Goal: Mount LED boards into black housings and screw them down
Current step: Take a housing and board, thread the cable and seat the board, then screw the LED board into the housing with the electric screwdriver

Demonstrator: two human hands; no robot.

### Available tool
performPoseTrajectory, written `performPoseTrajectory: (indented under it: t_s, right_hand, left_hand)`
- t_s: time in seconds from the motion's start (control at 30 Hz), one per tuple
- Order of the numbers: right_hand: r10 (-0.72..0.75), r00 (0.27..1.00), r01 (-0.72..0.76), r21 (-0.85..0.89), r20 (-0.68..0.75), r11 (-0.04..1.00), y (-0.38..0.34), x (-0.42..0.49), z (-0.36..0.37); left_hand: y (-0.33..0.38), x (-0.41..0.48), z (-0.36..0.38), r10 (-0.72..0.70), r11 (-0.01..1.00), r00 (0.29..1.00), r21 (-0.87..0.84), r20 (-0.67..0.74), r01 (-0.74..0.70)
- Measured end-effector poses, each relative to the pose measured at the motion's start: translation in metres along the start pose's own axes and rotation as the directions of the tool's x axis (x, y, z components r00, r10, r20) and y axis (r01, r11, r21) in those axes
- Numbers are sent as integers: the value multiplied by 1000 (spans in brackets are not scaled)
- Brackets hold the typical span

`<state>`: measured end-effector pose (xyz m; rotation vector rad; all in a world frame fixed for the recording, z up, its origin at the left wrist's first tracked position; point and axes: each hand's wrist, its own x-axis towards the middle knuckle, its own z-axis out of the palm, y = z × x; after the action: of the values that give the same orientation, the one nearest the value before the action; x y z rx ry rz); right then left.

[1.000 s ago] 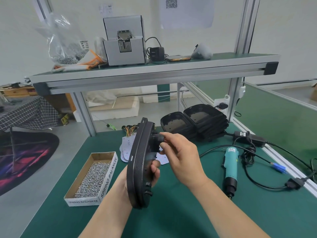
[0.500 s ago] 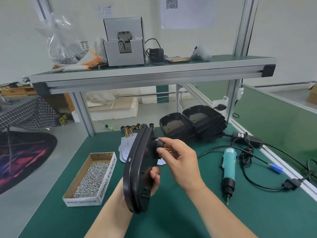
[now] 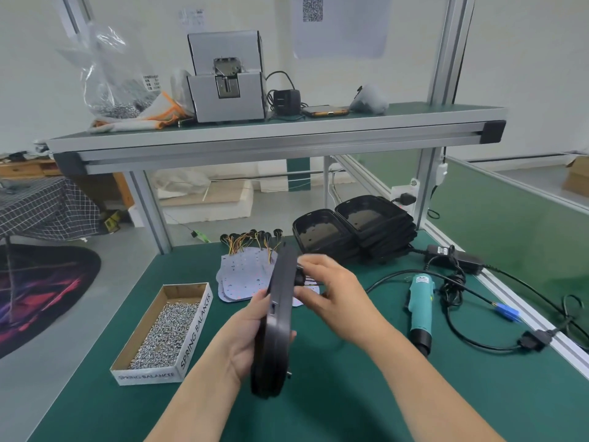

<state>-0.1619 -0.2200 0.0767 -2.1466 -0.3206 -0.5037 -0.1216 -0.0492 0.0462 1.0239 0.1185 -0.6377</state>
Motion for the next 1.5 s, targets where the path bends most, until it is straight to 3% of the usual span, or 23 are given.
performPoseTrajectory:
  t_s: [0.07, 0.13, 0.2, 0.27, 0.3, 0.43, 0.57, 0.73, 0.9, 0.97, 1.03, 1.13, 1.2, 1.27, 1.3, 1.37, 1.43, 1.5]
  right_hand:
    - [112, 980, -89, 142, -162, 986, 0, 2, -8]
    - [336, 885, -249, 284, -322, 926, -3, 4, -17]
    - [526, 849, -472, 368, -55, 801, -3, 5, -21]
    - [535, 814, -577, 424, 226, 699, -5, 0, -16]
    - [517, 814, -577, 464, 264, 672, -5, -1, -13]
    - [567, 808, -531, 613, 159, 585, 0, 4, -3]
    - [553, 828, -483, 614, 90, 624, -1, -1, -1]
    - [561, 823, -463, 680, 91, 569, 1, -5, -3]
    - [596, 795, -504, 665, 109, 551, 3, -5, -6]
    - [621, 771, -541, 659, 140, 523, 8, -4, -6]
    - [623, 764, -577, 613, 170, 540, 14, -4, -3]
    - [609, 785, -595, 404, 110, 695, 26, 0, -10]
    - [662, 749, -619, 330, -27, 713, 43, 0, -28]
    - [678, 679, -696, 48, -281, 717, 69, -8, -53]
    - [662, 643, -749, -140, -385, 647, 83, -15, -65]
    - [667, 581, -814, -345, -466, 468, 107, -33, -79]
    - [735, 519, -842, -410, -436, 351, 120, -45, -82]
    - [767, 496, -844, -431, -407, 318, 126, -47, -82]
  left_hand:
    - [0, 4, 1, 72, 997, 997, 21, 16, -73]
    - [-1, 9, 1, 205, 977, 979, 64, 15, -206]
    - [1, 13, -1, 360, 924, 933, 139, 6, -357]
    - [2, 13, 0, 484, 843, 875, 258, 17, -471]
    - [1, 13, 1, 536, 794, 843, 312, 44, -521]
    - [-3, 8, 8, 619, 618, 771, 513, 149, -595]
    - [-5, 4, 9, 673, 520, 716, 570, 186, -637]
    - [-9, 2, 16, 697, 523, 695, 539, 174, -660]
    - [-10, 3, 4, 484, 686, 834, 478, 264, -549]
    - [-11, 5, 0, 443, 724, 850, 446, 285, -527]
    - [-16, 8, -2, 454, 752, 861, 419, 230, -509]
    - [-25, 17, -7, 459, 804, 884, 382, 88, -456]
    - [-27, 23, -15, 460, 830, 888, 361, -14, -425]
    - [-27, 27, -25, 458, 836, 885, 377, -77, -400]
    - [-27, 28, -28, 456, 836, 884, 390, -101, -386]
    - [-29, 31, -34, 450, 839, 881, 406, -145, -361]
    - [-31, 34, -37, 432, 851, 883, 406, -182, -332]
    - [-32, 38, -38, 398, 869, 894, 398, -206, -295]
